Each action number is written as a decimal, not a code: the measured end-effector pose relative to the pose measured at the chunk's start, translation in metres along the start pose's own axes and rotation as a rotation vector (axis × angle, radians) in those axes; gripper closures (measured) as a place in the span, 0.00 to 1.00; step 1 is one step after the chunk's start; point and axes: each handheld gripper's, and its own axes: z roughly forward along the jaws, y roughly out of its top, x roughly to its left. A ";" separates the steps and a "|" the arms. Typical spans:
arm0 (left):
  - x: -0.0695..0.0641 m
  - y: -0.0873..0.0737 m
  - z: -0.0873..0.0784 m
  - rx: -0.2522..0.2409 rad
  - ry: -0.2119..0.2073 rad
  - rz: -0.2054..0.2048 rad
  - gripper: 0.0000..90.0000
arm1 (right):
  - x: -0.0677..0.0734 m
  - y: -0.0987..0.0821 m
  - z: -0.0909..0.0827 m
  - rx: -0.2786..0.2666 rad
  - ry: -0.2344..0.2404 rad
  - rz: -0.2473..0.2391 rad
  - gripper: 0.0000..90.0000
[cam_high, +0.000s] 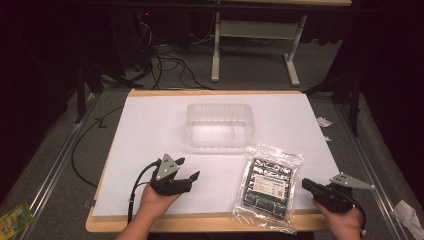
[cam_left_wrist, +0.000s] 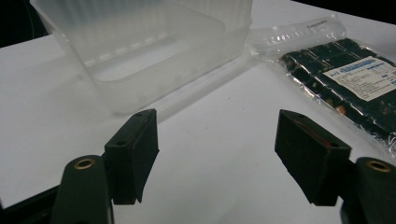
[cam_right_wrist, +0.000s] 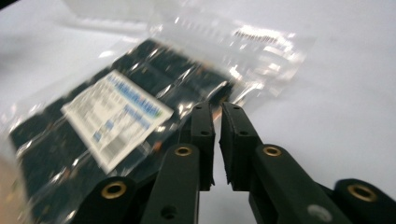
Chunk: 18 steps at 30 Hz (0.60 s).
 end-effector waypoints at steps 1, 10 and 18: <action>0.001 -0.001 -0.001 -0.001 0.005 -0.003 0.34 | -0.002 0.003 0.003 -0.005 -0.008 0.014 0.92; 0.010 -0.010 -0.016 0.006 0.050 -0.030 0.34 | -0.027 0.024 0.035 -0.032 -0.066 0.075 0.65; 0.015 -0.016 -0.027 0.009 0.080 -0.053 0.34 | -0.053 0.041 0.063 -0.010 -0.007 0.239 0.31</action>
